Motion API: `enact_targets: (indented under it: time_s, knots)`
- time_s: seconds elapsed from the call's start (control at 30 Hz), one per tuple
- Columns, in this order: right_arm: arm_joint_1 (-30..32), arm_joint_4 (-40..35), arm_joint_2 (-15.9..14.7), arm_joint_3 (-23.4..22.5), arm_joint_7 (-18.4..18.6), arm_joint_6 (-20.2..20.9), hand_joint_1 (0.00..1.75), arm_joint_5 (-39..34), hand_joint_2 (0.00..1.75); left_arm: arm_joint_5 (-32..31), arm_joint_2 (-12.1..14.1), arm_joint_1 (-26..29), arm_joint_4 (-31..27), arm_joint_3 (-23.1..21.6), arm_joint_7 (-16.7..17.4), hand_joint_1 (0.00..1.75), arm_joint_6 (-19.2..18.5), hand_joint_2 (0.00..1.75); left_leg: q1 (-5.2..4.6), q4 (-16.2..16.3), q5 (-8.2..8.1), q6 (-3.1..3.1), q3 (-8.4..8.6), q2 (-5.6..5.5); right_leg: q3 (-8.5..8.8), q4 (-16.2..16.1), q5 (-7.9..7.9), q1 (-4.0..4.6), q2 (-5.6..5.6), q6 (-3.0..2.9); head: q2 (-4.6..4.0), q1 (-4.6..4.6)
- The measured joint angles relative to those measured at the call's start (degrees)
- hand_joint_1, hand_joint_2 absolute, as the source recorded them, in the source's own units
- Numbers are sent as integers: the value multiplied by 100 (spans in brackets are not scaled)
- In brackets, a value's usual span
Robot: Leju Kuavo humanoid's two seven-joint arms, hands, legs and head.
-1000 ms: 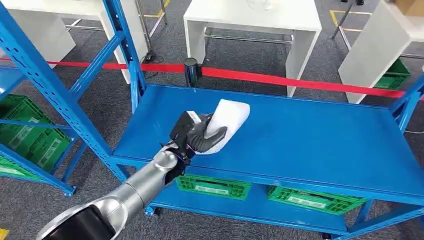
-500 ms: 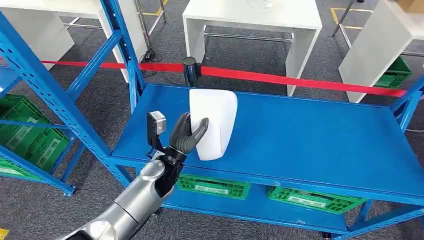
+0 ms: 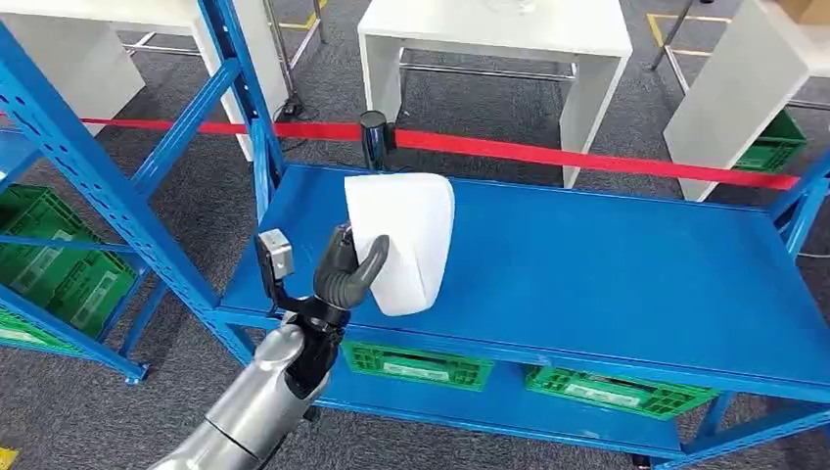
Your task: Take the parts from the cabinet and place them on the table.
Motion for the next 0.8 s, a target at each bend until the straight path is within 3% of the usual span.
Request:
enact_targets:
  time_s: [0.07,0.1,0.17,0.2,0.23,0.27,0.33,0.37,0.4,0.5,0.53,0.57,0.6,0.67,0.7,0.73,0.77,0.8]
  knots:
    - [-2,0,0,-9,-18,2,0,-13,0,-66,11,68,-219,59,48,175,0,175,69,-141,79,77,41,34,-41,122,-147,-1,-7,2,0,2]
    - [-4,0,0,-17,-18,7,0,-26,0,-105,20,82,-304,72,81,175,0,175,75,-153,98,116,25,42,-195,458,-395,18,-7,-11,0,11]
    - [0,0,0,-24,-17,20,0,-31,0,-153,39,156,-404,105,109,175,2,175,62,-149,103,119,-11,55,-596,1341,-835,29,-5,-5,0,11]
    - [3,0,0,-24,-15,26,0,-28,0,-179,48,205,-433,109,118,175,0,175,53,-139,107,120,-31,66,-757,1702,-941,31,-5,-2,0,7]
    - [4,0,0,-24,-9,48,0,-20,0,-199,59,249,-470,111,129,175,0,175,53,-121,115,108,-54,70,-798,1792,-896,35,-6,-5,0,7]
    - [6,0,0,-24,9,61,0,-7,0,-212,70,281,-518,114,133,175,0,175,58,-98,122,96,-83,69,-711,1624,-727,34,-7,-8,0,11]
    - [-3,0,-11,-24,20,70,0,13,0,-238,87,295,-603,122,140,175,-33,175,82,-17,141,62,-162,63,-191,617,-217,22,-13,-16,0,9]
    - [-14,0,-13,-24,22,74,0,20,0,-242,87,296,-646,133,148,175,-50,175,89,28,150,33,-199,60,26,165,-191,15,-16,-24,0,11]
    - [-20,0,-11,-24,33,96,0,22,0,-245,94,312,-697,144,162,175,-63,175,65,29,179,-28,-227,49,-4,283,-139,85,10,-70,0,7]
    - [-30,0,-9,-24,44,120,0,44,0,-280,103,353,-833,151,192,175,-103,175,67,9,278,-165,-253,36,-128,250,-103,97,17,-212,0,-2]
    - [-18,0,-7,-24,44,125,0,55,0,-291,114,371,-879,159,194,175,-105,175,69,2,315,-208,-269,36,-162,219,-44,63,9,-275,0,2]
    - [-21,0,11,-24,44,138,0,57,0,-302,125,390,-928,177,190,175,-116,175,91,64,207,-245,-325,39,-194,214,10,53,-14,-331,0,11]
    - [-22,0,11,-24,44,148,0,57,0,-313,135,406,-978,190,199,175,-122,175,100,294,-110,-283,-424,52,-255,214,61,54,-14,-385,0,-15]
    - [-20,-2,20,-24,46,175,0,55,0,-449,168,450,-1061,194,203,175,-118,175,123,1168,-733,-353,-685,54,-389,216,165,60,-19,-395,0,-17]
    - [-17,-2,26,-24,65,192,0,48,0,-599,194,499,-1116,194,201,175,-90,175,127,1568,-912,-373,-781,54,-458,219,213,62,-22,-391,0,-18]
    - [-11,-2,44,-24,90,223,0,46,0,-764,238,559,-1163,194,205,175,-70,175,131,1787,-941,-384,-777,55,-524,221,263,62,-24,-383,0,-18]
    - [-8,-2,59,-24,116,243,0,50,0,-914,269,605,-1206,194,203,175,-50,175,134,1729,-842,-385,-650,55,-581,222,308,61,-26,-376,0,-20]
    - [0,-2,77,-24,144,267,0,59,0,-986,304,639,-1241,194,203,175,-44,175,139,1409,-659,-375,-373,54,-643,224,355,59,-27,-361,0,-20]
